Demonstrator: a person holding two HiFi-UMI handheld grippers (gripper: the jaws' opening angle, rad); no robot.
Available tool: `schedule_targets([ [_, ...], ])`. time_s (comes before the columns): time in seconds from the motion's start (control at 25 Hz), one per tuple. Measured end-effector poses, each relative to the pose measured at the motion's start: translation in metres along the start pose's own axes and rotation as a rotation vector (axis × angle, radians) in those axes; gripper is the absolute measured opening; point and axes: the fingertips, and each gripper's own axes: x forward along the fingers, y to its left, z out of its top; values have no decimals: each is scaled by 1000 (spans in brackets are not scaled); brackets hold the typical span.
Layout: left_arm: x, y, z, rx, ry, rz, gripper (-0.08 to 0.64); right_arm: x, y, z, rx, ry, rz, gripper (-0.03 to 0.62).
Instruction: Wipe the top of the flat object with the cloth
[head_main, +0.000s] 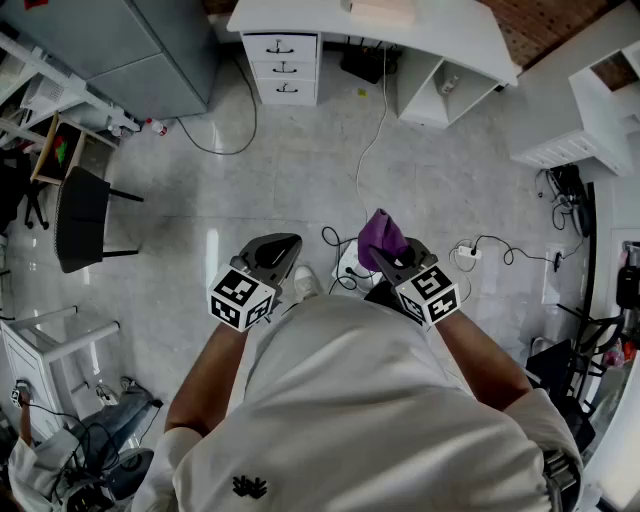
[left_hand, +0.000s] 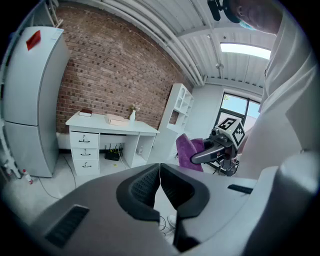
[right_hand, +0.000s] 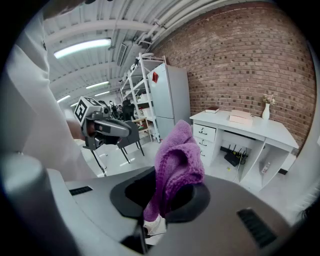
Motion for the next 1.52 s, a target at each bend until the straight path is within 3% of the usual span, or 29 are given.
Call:
schedule_targets([
  [0.36,-40,39,-7,-30,-4,-21,25,29,36,24,-4,37,-13,74],
  [0.68,-6,61,24,3,-16,-20,25,47,-8,51,8,5,-2,75],
  [0.92,65,103,73,47,14,26,25,85,-98,72,15,-19,54,77],
  [1.2,174,172,170,88,74,33,26,116,-239,147,45,-43,98,77],
  [1.36,237,209,220,87,44,52,26,131,-322,163,49,-62,85,77],
  [1.52,275,235,247,89,52,48,26,146,-375,176,91,-60,76,77],
])
